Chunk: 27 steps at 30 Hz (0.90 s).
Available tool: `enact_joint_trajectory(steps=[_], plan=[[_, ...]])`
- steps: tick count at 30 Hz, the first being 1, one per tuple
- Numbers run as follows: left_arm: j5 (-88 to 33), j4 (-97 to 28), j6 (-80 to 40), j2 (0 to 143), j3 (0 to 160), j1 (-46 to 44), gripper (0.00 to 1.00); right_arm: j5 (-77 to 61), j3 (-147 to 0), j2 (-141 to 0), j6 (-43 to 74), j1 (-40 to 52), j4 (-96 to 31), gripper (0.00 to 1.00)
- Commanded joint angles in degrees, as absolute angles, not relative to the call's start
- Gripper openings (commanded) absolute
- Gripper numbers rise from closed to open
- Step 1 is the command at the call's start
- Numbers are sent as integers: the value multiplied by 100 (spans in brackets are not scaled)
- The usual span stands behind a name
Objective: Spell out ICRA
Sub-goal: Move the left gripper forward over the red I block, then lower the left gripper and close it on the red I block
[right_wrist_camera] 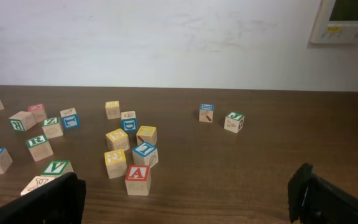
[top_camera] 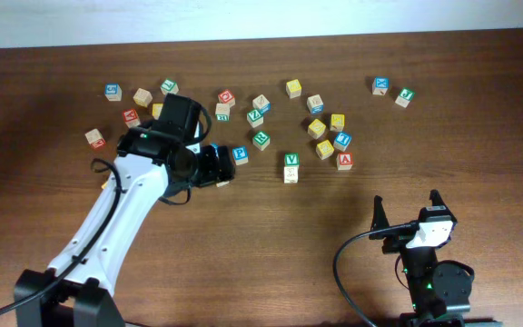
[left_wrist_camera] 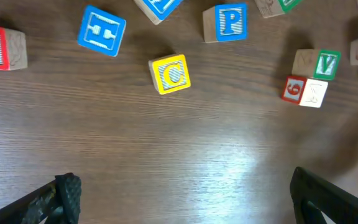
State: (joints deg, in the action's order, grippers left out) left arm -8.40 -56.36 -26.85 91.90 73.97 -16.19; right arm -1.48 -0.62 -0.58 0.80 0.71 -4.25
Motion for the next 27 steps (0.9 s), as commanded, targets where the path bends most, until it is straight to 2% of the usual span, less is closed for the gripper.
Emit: enact_joint_trajectory(steps=[1, 5, 13, 22, 27], plan=[[-1033, -5669, -2733, 9203, 7360, -1621, 99, -121, -32, -21, 47, 30, -454, 98], [-1028, -5780, -2735, 9146, 7762, -1302, 99, -121, -32, -21, 47, 30, -454, 98], [-701, -5905, -2738, 9129, 7990, 266, 99, -121, -32, -21, 47, 30, -454, 98], [799, -5594, -2740, 9133, 7964, 316, 99, -121, -32, -21, 47, 30, -454, 98], [773, -5743, -2606, 9240, 7964, 309, 99, -121, -32, -21, 47, 30, -454, 98]])
